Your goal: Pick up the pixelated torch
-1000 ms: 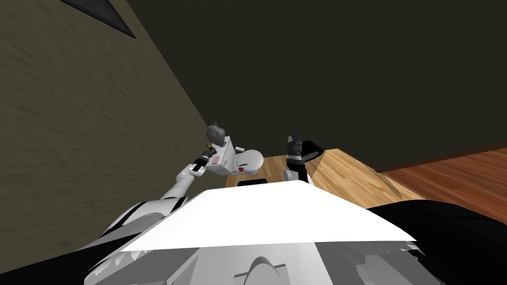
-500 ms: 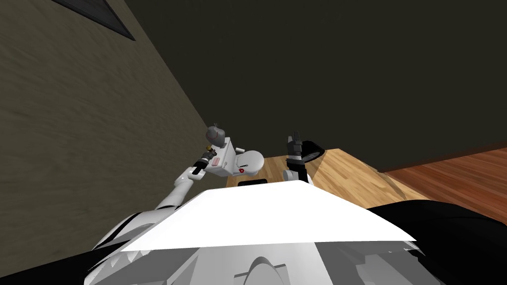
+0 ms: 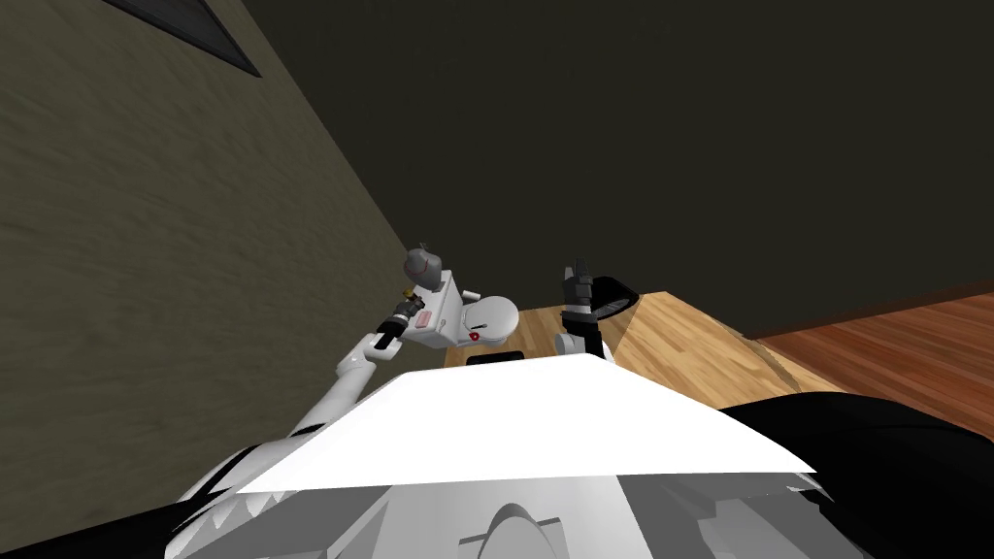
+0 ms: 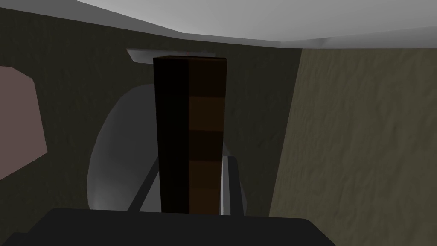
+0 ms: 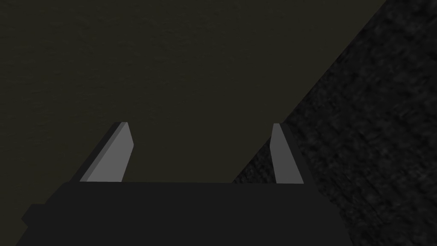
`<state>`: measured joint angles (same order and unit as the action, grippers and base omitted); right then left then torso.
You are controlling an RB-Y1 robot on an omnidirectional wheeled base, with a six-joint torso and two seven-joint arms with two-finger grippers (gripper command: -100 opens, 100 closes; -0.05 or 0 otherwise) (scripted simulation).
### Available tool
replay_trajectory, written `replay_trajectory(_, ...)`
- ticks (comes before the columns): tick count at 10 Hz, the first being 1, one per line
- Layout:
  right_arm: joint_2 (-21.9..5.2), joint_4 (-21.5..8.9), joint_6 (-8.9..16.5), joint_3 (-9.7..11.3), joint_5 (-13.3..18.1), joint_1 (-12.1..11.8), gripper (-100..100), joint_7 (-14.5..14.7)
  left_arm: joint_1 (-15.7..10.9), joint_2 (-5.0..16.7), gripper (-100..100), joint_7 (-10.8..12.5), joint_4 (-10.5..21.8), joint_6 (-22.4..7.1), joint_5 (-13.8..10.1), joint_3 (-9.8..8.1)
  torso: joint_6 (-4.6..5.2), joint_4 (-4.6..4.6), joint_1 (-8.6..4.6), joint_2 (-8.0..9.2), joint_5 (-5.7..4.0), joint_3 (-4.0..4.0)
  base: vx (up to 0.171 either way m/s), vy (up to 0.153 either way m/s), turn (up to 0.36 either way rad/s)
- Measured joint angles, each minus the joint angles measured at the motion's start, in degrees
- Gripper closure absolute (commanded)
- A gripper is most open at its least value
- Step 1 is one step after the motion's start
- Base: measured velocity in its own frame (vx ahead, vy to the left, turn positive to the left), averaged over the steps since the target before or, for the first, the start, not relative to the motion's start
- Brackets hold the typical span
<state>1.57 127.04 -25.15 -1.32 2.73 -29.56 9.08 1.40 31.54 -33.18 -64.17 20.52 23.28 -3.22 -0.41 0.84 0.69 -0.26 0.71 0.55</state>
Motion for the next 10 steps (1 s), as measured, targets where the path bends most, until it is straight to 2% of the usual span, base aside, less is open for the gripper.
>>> replay_trajectory(1, 0.00, 0.00, 0.00, 0.00, 0.00, 0.00, 0, 0.00, 0.45, 0.08, 100, 0.19, -1.21, -0.24, 0.09, -0.06, 0.02, -0.03, -0.04, 0.05, -0.01, -0.04, 0.035, 0.022, -0.015)
replay_trajectory(2, 0.00, 0.00, 0.00, 0.00, 0.00, 0.00, 0, 0.00, 2.25, -0.44, 100, 0.59, -3.47, -1.22, 0.76, -0.42, -0.03, 0.01, 0.00, 0.04, 0.01, -0.02, 0.027, 0.018, 0.005)
replay_trajectory(4, 0.00, 0.00, 0.00, 0.00, 0.00, 0.00, 0, 0.00, 3.34, -0.76, 100, 0.81, -5.70, -1.73, 1.28, -0.79, 0.00, -0.04, -0.07, 0.08, -0.03, -0.06, 0.021, 0.007, -0.006)
replay_trajectory(8, 0.00, 0.00, 0.00, 0.00, 0.00, 0.00, 0, 0.00, 9.01, -1.53, 100, 2.55, -13.09, -4.42, 3.35, -2.06, -0.03, -0.03, -0.04, 0.04, -0.05, -0.03, 0.029, 0.018, 0.002)
replay_trajectory(9, 0.00, 0.00, 0.00, 0.00, 0.00, 0.00, 0, 0.00, 9.37, -1.71, 100, 2.59, -14.41, -4.86, 3.55, -2.07, 0.01, -0.06, -0.07, 0.08, -0.05, -0.06, 0.004, 0.006, -0.001)
replay_trajectory(10, 0.00, 0.00, 0.00, 0.00, 0.00, 0.00, 0, 0.00, 9.36, -1.72, 0, 2.56, -14.56, -4.94, 3.58, -2.08, 0.01, -0.05, -0.08, 0.12, -0.04, -0.08, 0.000, 0.000, 0.000)
